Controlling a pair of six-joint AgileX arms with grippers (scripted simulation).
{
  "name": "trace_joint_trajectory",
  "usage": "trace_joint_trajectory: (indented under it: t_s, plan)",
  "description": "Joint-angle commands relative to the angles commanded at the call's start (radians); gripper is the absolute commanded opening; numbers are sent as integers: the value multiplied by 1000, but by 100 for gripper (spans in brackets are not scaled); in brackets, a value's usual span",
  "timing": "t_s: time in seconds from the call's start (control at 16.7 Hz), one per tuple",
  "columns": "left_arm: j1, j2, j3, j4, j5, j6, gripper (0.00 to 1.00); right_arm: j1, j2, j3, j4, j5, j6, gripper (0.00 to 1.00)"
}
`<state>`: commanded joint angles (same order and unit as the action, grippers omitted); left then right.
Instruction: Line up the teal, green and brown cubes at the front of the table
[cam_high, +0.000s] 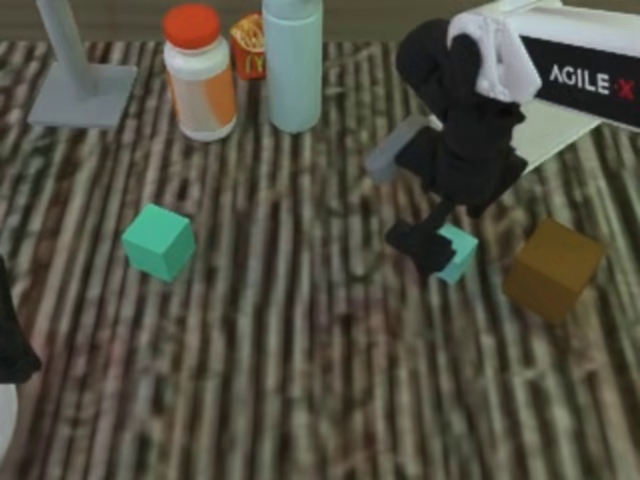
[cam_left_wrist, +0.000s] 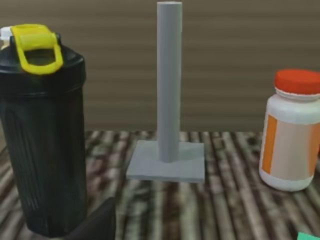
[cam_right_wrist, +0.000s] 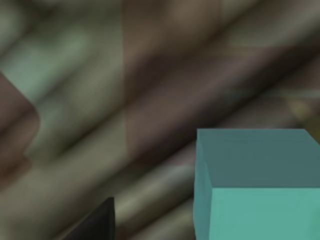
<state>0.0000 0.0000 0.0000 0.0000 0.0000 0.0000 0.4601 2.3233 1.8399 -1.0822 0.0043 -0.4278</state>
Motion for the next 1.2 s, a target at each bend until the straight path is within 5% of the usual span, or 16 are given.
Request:
trace_joint_trajectory:
  t_s: [0.48, 1.2]
  plan:
    - [0, 0, 0, 0, 0, 0, 100, 2, 46, -93, 134, 0, 2, 100]
    - [0, 0, 0, 0, 0, 0, 100, 2, 46, -93, 134, 0, 2, 10]
